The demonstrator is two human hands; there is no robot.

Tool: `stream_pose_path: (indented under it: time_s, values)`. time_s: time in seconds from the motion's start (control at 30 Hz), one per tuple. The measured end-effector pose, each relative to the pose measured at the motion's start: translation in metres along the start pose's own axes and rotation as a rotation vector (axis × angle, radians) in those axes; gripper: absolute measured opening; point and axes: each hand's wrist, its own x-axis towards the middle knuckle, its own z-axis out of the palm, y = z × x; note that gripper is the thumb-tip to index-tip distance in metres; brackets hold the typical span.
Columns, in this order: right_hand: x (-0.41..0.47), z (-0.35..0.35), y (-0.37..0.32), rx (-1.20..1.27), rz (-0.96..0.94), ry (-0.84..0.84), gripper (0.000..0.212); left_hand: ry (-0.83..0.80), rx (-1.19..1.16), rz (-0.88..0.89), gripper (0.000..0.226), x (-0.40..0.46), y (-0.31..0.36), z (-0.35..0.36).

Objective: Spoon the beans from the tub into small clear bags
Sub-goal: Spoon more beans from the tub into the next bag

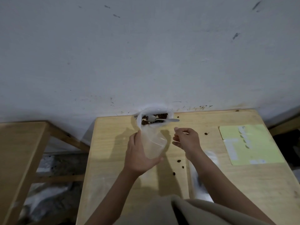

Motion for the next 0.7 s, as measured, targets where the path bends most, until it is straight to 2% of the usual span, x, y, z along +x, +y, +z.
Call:
stream_pose_path:
  time_s: [0.07, 0.17, 0.27, 0.33, 0.47, 0.63, 0.7]
  values:
    - [0.02, 0.005, 0.008, 0.089, 0.061, 0.055, 0.028, -0.093, 0.025, -0.029, 0.135, 0.014, -0.005, -0.004]
    - [0.043, 0.016, 0.014, 0.152, 0.032, 0.078, 0.032, -0.258, 0.052, -0.088, 0.139, 0.035, -0.006, -0.007]
    - [0.061, 0.029, 0.011, 0.143, -0.008, 0.058, 0.017, -0.338, 0.037, -0.128, 0.137, 0.055, -0.009, -0.003]
    - [0.07, 0.036, 0.009, 0.103, -0.039, 0.05, 0.014, -0.369, 0.019, -0.159, 0.137, 0.067, -0.012, -0.001]
    - [0.078, 0.044, 0.006, 0.018, -0.205, 0.084, 0.019, -0.366, -0.054, -0.161, 0.139, 0.082, -0.015, -0.002]
    - [0.077, 0.044, 0.008, -0.202, -0.551, 0.099, 0.019, -0.302, -0.082, -0.103, 0.133, 0.083, -0.014, -0.005]
    - [0.072, 0.042, 0.005, -0.247, -0.636, 0.096, 0.016, -0.28, -0.099, -0.083, 0.131, 0.081, -0.012, -0.006]
